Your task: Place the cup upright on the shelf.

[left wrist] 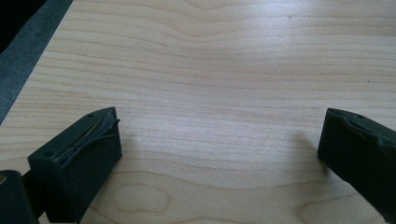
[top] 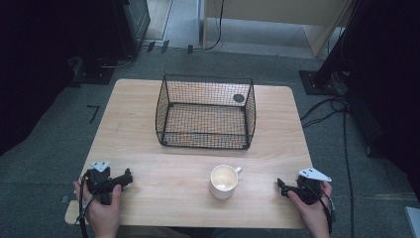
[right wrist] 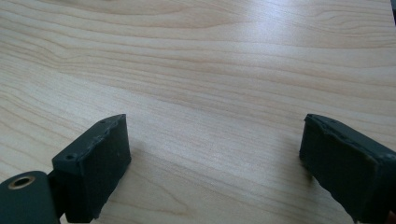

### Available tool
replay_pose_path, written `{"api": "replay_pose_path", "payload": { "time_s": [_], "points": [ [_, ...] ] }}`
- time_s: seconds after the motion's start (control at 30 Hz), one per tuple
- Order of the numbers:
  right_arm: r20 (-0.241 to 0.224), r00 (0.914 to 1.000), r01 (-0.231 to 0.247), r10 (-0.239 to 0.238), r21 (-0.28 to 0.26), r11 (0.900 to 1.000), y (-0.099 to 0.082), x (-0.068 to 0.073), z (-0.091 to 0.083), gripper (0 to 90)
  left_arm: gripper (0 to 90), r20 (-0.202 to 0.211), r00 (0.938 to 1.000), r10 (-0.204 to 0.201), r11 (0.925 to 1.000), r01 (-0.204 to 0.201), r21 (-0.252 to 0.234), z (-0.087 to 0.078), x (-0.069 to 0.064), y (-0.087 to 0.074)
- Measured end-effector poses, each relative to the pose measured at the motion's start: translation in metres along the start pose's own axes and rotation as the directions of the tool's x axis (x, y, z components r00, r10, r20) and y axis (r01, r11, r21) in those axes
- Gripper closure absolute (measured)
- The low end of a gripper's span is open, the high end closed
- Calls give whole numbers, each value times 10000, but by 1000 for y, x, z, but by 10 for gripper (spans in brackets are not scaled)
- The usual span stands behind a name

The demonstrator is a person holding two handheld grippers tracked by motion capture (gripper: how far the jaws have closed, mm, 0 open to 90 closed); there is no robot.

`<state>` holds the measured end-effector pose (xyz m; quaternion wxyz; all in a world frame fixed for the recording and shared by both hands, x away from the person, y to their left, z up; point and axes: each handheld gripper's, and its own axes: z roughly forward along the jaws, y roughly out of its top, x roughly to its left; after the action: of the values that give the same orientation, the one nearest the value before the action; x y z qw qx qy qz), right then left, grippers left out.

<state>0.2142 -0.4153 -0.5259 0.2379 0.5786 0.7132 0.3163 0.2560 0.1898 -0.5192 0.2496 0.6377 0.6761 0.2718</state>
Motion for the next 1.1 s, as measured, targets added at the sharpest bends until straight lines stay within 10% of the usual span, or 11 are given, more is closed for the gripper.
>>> {"api": "replay_pose_path", "payload": {
  "time_s": [1.1],
  "points": [
    [-627, 9980, -32, -14, -724, 9974, 20, 28, -28, 124, 0, 32, 10000, 46, 10000, -46, -14, 0, 0, 0]
  ]
}}
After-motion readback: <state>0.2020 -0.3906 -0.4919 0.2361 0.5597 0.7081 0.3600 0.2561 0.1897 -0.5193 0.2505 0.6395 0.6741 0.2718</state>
